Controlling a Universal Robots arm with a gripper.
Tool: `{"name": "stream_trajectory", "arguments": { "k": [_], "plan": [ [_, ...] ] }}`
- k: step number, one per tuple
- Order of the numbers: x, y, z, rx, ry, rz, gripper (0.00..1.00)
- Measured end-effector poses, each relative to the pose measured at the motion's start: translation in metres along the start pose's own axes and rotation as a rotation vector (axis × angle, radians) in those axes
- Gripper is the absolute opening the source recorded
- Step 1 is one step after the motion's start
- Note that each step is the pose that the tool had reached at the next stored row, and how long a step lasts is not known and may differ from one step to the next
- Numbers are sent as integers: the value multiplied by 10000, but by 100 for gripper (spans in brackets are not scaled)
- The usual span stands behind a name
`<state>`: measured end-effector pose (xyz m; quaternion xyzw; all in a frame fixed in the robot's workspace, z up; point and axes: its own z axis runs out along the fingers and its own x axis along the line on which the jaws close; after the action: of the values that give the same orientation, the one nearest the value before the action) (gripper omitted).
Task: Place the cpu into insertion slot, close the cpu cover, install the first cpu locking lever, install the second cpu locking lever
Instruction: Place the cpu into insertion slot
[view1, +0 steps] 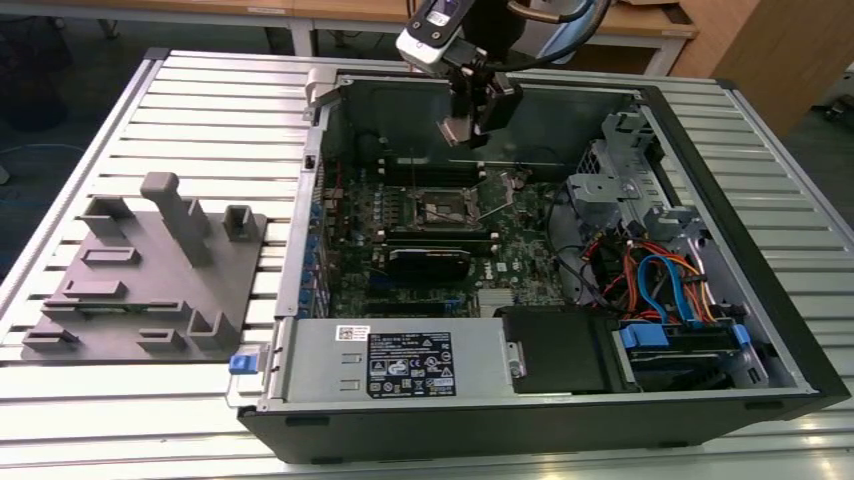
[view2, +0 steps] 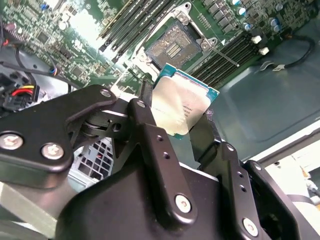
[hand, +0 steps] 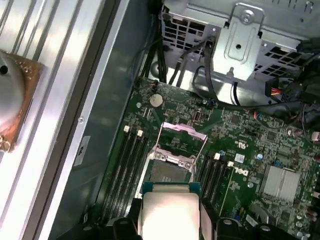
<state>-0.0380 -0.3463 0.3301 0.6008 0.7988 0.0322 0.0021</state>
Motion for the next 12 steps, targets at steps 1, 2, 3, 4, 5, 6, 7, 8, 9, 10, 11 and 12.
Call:
{"name": "stream_trajectory", "arguments": {
  "k": [1,2,3,4,5,6,7,8,9,10,11,12],
  "plan": [
    [3,0,19,25,-1,212,54],
    [8,0,41,68,3,417,54],
    [12,1,53,94,7,482,54],
    [16,1,67,125,15,558,54],
    [20,2,80,154,19,632,54],
    [23,2,92,180,21,720,54],
    [24,2,104,198,21,823,54],
    [25,2,114,204,19,929,54],
    [25,3,118,202,13,1048,54],
    [25,3,122,196,8,1194,54],
    [25,2,126,188,1,1379,54],
    [25,2,131,181,-7,1558,54]
  ]
}}
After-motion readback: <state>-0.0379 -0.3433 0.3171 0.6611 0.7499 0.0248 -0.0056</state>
